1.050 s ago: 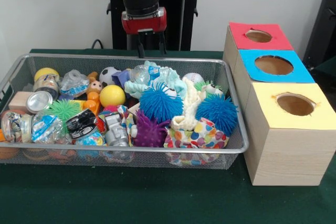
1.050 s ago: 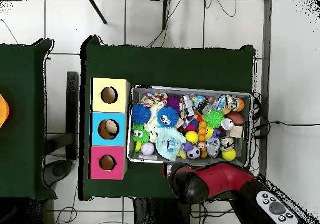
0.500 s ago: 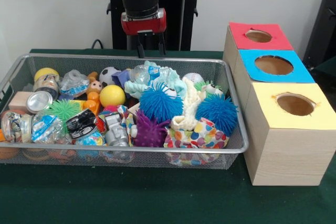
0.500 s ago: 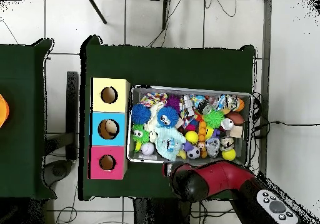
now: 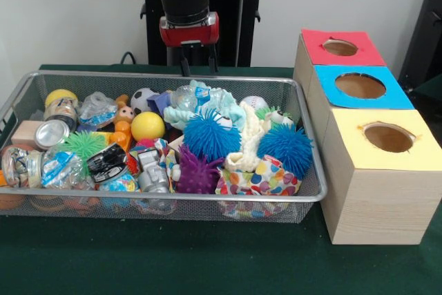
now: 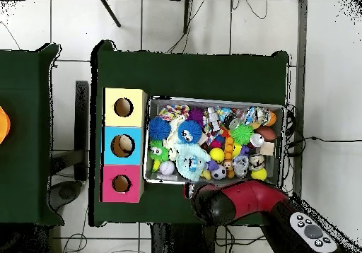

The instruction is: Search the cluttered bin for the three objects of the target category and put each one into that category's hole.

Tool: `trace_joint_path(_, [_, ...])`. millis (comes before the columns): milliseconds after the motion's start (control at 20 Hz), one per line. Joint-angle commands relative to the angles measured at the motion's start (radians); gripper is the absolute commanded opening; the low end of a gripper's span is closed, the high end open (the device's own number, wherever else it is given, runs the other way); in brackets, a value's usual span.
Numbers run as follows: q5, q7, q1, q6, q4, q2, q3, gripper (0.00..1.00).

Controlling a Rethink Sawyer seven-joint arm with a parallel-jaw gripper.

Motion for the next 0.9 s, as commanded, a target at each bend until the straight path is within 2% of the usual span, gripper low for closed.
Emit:
trace_joint_path(50, [-0.063, -0.149, 0.001, 0.089, -0.216, 0.087, 0.016, 1.0])
trace_joint_path(200, [0.0, -0.128, 0.002, 0.128, -0.127, -0.023, 0.036, 1.0])
trace_joint_path(300, [0.037, -0.124, 0.004, 0.153, -0.094, -0.076, 0.051, 1.0])
trace_joint_path(600, [0.066, -0.126, 0.028, 0.182, -0.098, -0.144, 0.071, 1.0])
trace_joint_path(750, [0.092, -0.141, 0.009, 0.187, -0.079, -0.161, 0.098, 1.0])
trace_joint_path(900, [0.125, -0.165, -0.014, 0.209, -0.046, -0.215, 0.124, 1.0])
